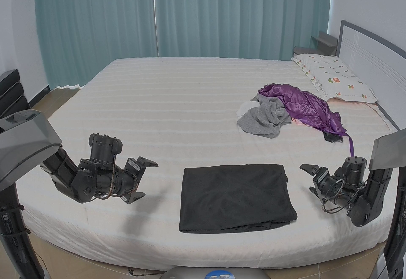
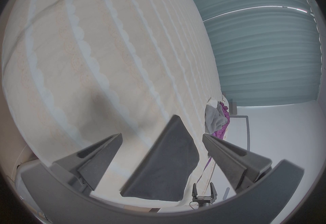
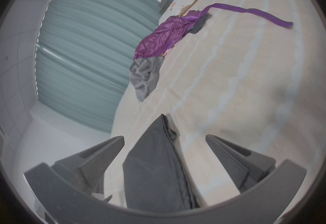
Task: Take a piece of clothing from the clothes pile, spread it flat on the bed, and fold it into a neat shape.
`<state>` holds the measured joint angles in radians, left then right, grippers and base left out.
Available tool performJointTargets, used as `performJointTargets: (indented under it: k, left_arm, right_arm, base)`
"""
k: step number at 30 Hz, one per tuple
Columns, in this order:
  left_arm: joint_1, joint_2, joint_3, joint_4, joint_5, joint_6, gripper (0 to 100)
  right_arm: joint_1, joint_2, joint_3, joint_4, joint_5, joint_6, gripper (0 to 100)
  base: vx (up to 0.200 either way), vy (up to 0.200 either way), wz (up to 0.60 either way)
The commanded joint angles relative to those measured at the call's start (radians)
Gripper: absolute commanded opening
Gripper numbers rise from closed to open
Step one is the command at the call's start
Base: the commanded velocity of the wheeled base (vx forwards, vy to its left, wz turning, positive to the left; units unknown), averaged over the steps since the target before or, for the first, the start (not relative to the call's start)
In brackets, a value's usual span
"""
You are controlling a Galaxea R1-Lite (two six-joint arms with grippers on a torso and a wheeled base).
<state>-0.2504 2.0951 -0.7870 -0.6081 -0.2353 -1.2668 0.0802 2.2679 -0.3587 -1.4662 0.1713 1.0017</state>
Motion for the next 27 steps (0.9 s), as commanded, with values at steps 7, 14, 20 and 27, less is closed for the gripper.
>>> performJointTargets:
  k: [7, 14, 20, 27]
  left_arm:
    - [-0.058, -0.018, 0.015, -0.004, 0.007, 0.009, 100]
    - [-0.075, 0.031, -0.001, -0.004, 0.024, 0.218, 100]
    - [-0.092, 0.140, -0.005, -0.105, 0.114, 0.400, 100]
    - [-0.118, 0.220, -0.018, -0.196, 0.140, 0.428, 100]
  right_arm:
    - [-0.005, -0.018, 0.116, -0.059, 0.010, 0.049, 100]
    - [0.013, 0.061, 0.132, -0.100, 0.011, 0.051, 100]
    - [0.053, 0.087, 0.138, -0.102, 0.004, 0.048, 100]
    - [0.056, 0.087, 0.139, -0.102, 0.002, 0.048, 100]
  base:
    - [0.000, -0.171, 0.00]
    - [0.000, 0.000, 0.00]
    - [0.000, 0.000, 0.00]
    - [0.000, 0.000, 0.00]
